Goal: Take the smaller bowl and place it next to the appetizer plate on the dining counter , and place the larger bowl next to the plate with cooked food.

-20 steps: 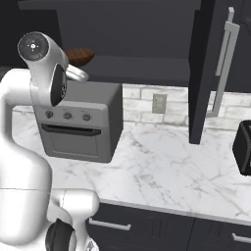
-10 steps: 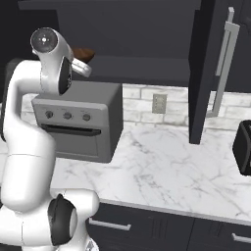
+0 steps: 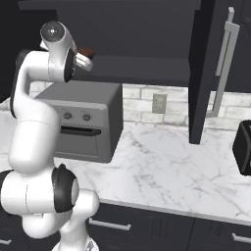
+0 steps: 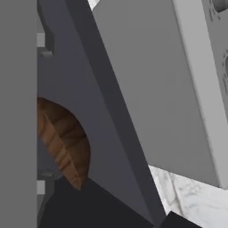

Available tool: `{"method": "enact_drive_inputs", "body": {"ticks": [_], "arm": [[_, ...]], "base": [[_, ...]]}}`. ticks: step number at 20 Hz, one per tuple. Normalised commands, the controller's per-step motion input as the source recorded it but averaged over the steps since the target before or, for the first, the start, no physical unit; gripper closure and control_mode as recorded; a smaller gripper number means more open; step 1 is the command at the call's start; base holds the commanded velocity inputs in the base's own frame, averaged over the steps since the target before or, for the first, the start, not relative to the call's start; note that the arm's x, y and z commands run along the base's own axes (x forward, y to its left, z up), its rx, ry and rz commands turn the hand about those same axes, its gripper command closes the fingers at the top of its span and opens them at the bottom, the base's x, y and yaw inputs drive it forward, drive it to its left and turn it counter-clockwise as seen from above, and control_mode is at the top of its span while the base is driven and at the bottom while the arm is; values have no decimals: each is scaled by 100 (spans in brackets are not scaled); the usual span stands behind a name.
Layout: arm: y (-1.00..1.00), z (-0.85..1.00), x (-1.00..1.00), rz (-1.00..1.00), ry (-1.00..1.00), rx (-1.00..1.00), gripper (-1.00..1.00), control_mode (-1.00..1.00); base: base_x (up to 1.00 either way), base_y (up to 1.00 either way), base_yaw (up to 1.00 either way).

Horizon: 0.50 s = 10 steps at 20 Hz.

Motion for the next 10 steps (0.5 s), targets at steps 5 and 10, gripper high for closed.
{"method": "enact_drive_inputs", "body": {"ticks": [5,10], "arm": [[2,-12,57,0,1,0,-100,-100],[0,-25,53,0,0,0,-100,-100]], "base": [[0,0,0],[0,0,0]]}}
